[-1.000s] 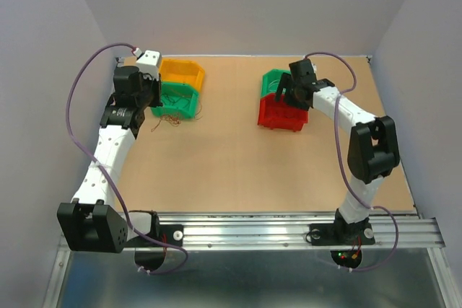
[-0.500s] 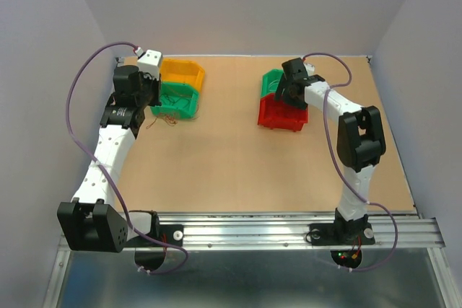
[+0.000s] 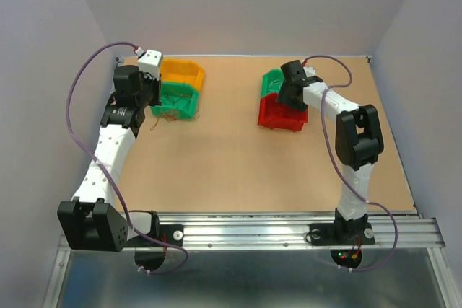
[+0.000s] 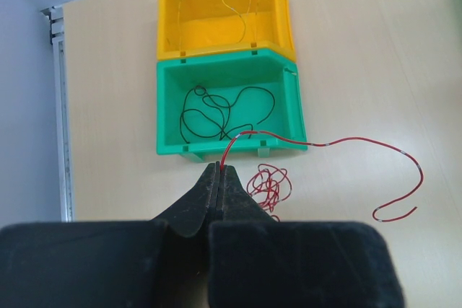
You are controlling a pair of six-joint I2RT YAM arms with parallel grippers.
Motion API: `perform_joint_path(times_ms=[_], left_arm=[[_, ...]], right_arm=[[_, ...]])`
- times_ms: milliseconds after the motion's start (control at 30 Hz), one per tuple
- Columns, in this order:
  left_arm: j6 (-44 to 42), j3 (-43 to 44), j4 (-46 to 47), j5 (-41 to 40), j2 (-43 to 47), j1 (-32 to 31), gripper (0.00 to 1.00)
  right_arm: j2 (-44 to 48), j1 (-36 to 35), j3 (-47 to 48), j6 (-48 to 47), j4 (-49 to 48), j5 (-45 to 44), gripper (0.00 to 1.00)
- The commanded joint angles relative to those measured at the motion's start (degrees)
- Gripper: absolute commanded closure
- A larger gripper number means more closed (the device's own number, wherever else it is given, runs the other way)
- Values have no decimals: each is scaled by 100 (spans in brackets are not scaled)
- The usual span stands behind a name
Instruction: Untangle the cables
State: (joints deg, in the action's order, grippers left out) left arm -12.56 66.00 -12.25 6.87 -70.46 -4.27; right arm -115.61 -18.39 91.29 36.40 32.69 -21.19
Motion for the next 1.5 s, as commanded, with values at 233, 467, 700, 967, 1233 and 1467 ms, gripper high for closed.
perform_joint_path(times_ms=[233, 467, 700, 967, 1233, 1467], left_arm=[[34, 19, 188, 16, 94, 14, 100], [25, 36, 241, -2, 146, 14, 100], [139, 27, 267, -46, 155, 14, 100], [271, 19, 267, -64, 208, 14, 100], [-991, 53, -891, 1683, -38, -100, 100], [-2206, 475, -2045, 2432, -128, -170, 1]], right_arm=[[-278, -42, -207, 60, -640, -342, 53], [144, -121, -102, -221, -817, -641, 99], [995, -235, -15, -510, -843, 323, 99], [1120, -489, 380, -1047, -1641, 1959, 99], [734, -867, 1101, -1197, -1959, 2681, 99], [329, -912, 1805, -1223, -2073, 3129, 100]])
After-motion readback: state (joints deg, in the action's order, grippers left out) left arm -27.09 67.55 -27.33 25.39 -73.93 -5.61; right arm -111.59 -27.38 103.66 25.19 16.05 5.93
